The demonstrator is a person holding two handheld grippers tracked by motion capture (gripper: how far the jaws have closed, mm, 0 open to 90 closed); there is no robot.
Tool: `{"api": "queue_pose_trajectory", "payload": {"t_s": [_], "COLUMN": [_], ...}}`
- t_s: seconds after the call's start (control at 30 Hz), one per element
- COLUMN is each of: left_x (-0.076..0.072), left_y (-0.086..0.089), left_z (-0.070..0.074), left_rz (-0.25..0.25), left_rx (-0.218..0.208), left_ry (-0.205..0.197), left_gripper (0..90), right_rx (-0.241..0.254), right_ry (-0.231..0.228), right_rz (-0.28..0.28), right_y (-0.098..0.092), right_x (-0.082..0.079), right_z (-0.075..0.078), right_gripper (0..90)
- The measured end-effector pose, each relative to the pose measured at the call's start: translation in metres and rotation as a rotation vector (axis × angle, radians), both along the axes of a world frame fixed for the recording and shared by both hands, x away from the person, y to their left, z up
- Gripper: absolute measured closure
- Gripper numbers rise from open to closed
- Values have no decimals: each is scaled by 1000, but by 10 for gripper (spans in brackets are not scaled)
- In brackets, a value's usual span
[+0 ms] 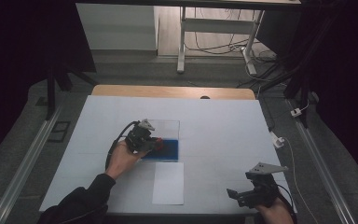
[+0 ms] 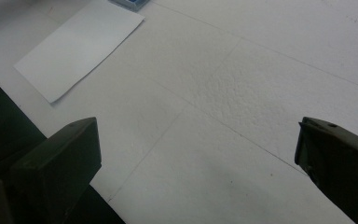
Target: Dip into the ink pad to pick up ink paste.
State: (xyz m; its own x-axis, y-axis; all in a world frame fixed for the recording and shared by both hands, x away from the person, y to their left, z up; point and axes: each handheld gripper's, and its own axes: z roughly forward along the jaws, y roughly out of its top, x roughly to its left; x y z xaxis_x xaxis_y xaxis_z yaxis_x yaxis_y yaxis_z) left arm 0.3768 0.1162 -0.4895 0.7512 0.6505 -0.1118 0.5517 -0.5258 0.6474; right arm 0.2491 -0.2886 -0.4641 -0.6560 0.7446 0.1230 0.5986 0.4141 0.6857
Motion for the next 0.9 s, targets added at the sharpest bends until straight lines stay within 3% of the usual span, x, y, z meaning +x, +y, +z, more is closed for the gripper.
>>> {"api": "queue_pose_trajectory", "payload": {"t_s": [0.53, 0.77, 0.83, 0.9], "left_x": [-1, -9, -8, -5], "left_y": [-12, -23, -23, -19], "left_z": [-8, -7, -7, -8], "left_rz": [14, 27, 32, 33], "left_rx": [85, 156, 155, 126], "left_ry": [-2, -55, -49, -25], "left_gripper": [800, 801, 802, 801], "right_rx": [-11, -17, -15, -15], "right_ry": [2, 6, 7, 7], "right_rz": [4, 2, 2, 3], "right_y": [1, 1, 2, 2], "right_x": [0, 1, 1, 1], "right_z": [0, 0, -1, -1], "right_gripper": [7, 21, 21, 22]}}
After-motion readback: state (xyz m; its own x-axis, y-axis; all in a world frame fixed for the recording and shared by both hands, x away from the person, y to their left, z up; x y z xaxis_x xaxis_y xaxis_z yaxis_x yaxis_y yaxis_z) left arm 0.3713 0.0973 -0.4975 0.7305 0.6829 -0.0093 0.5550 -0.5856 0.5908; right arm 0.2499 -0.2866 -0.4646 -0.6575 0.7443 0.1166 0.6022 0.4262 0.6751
